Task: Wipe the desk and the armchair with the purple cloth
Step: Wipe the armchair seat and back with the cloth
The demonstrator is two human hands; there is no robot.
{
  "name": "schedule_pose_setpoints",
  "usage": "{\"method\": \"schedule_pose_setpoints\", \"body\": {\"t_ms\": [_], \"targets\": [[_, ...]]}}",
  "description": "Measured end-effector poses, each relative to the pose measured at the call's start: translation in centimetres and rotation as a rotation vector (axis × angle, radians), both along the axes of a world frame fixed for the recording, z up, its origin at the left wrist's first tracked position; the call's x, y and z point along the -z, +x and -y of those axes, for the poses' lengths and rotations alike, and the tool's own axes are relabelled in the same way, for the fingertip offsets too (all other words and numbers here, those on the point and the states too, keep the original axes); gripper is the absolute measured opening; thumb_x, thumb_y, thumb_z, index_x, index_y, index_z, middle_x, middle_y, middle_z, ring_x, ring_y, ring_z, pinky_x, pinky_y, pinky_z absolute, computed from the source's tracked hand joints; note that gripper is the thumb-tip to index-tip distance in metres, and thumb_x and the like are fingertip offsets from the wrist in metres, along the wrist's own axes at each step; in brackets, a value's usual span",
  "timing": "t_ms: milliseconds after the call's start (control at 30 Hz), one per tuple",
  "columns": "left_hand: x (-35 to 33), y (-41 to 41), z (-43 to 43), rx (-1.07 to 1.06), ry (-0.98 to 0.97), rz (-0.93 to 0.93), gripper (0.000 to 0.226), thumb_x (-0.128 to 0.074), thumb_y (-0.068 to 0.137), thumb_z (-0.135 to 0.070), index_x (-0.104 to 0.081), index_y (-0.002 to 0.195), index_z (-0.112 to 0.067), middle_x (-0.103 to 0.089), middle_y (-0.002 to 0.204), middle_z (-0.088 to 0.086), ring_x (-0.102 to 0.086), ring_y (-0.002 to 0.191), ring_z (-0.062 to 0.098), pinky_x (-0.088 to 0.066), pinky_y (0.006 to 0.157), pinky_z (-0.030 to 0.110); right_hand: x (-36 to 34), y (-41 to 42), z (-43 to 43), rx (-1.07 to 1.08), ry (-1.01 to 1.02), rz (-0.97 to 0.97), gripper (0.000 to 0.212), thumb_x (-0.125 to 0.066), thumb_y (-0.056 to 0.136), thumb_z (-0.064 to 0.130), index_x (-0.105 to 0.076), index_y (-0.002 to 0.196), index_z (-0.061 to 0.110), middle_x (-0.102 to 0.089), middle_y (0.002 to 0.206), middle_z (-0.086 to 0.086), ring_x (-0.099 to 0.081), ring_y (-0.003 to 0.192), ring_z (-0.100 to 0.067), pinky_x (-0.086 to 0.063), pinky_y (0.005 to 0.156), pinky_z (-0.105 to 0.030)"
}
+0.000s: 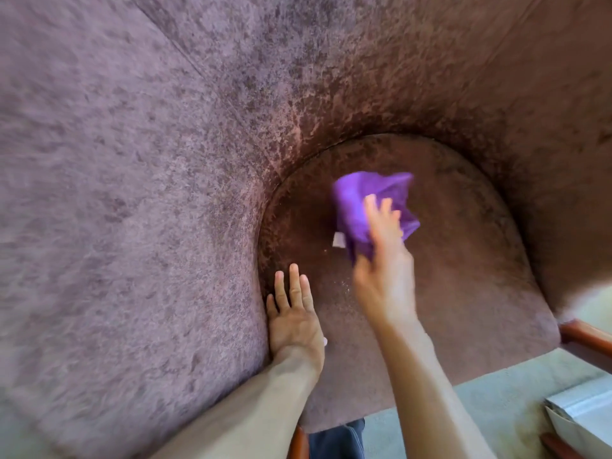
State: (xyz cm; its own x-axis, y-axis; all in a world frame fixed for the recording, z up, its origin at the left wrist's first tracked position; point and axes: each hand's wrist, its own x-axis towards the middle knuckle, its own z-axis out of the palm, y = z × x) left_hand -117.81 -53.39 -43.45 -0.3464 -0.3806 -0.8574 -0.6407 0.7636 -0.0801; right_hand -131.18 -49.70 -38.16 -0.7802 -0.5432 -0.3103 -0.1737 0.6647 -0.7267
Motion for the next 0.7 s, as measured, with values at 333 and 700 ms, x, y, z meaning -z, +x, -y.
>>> {"method": "schedule_pose_setpoints", "body": {"t_ms": [333,700], "targets": [[0.7,0.2,0.1,0.003,0.027,0.001,0.074,-0.032,0.104,-0.044,0.013,0.159,-0.021,0.036,0.158,0.012,0.03,0.147,0.041,-0.006,0.122,0.052,2.3,5.6,-4.3,-0.631,0.474,-0.148,0.064,-0.061,0.087,0.032,-0.046,0.149,0.037,-0.036,0.163,0.004,-0.018,0.156,-0.025,-0.002,0.126,-0.051],[1.3,0.1,-0.4,-0.005,-0.031,0.007,0.101,-0.049,0.1,-0.045,0.03,0.144,0.0,0.049,0.143,0.02,0.027,0.146,0.046,-0.011,0.122,0.053,-3.8,3.7,-12.2,0.92,-0.525,1.059,0.035,-0.058,0.089,0.025,-0.077,0.107,0.003,-0.072,0.116,-0.026,-0.074,0.098,-0.034,-0.062,0.076,-0.042]]}}
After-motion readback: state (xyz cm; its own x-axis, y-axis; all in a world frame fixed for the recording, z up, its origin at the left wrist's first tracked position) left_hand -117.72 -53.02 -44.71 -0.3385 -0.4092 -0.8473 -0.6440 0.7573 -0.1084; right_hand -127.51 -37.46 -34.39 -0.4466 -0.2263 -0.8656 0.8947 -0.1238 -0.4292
